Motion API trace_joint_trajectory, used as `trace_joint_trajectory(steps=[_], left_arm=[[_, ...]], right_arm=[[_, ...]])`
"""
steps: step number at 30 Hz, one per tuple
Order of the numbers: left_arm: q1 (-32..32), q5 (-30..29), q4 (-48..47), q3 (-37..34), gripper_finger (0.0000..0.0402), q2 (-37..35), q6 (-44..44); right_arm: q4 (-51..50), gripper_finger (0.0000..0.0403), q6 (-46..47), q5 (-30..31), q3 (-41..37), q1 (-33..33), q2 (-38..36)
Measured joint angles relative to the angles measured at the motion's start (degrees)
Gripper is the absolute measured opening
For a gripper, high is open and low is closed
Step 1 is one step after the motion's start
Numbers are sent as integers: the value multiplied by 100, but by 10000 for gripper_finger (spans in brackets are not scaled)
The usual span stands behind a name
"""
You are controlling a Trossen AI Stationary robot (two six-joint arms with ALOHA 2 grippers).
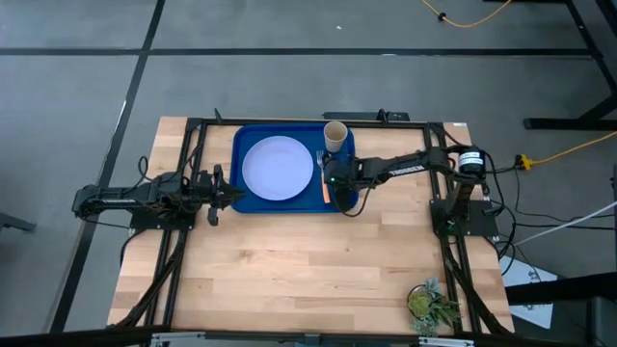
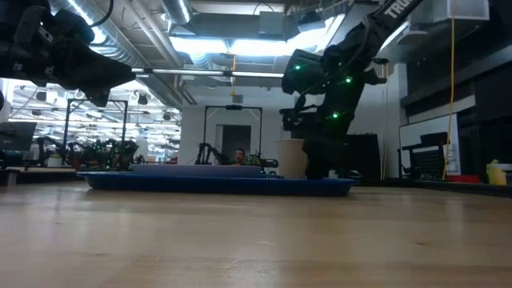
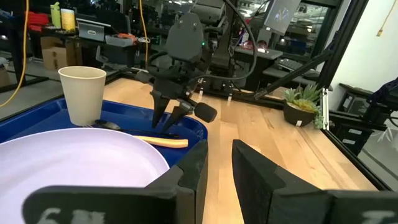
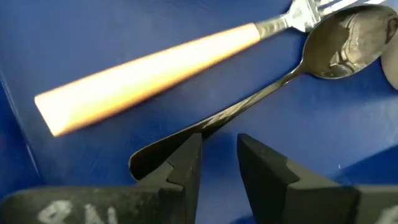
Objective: Pick and place plate/cup/fork/spoon on tray
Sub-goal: Adjust the black spoon
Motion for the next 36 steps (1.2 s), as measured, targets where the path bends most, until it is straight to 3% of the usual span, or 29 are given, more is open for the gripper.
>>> trace_joint_trajectory(steps=[12, 17, 25, 27, 31, 36], left_arm=[[0, -2, 0, 0, 65, 1, 0], [-2, -1, 0, 0, 65, 1, -1], [0, -2, 0, -1, 65, 1, -1], [0, 0, 0, 0, 65, 1, -2], [-1, -1, 0, 0, 65, 1, -1], [1, -2, 0, 0, 65, 2, -2]], right_arm=[[-1491, 110, 450, 78, 751, -103, 120], [-990, 110, 147, 191, 755, -101, 117], [-312, 110, -603, 978, 761, -397, 9], [-125, 110, -752, 931, 674, -512, -41], [399, 100, -1091, 218, 324, -665, -36], [1243, 61, -1402, 336, -39, -659, -109]])
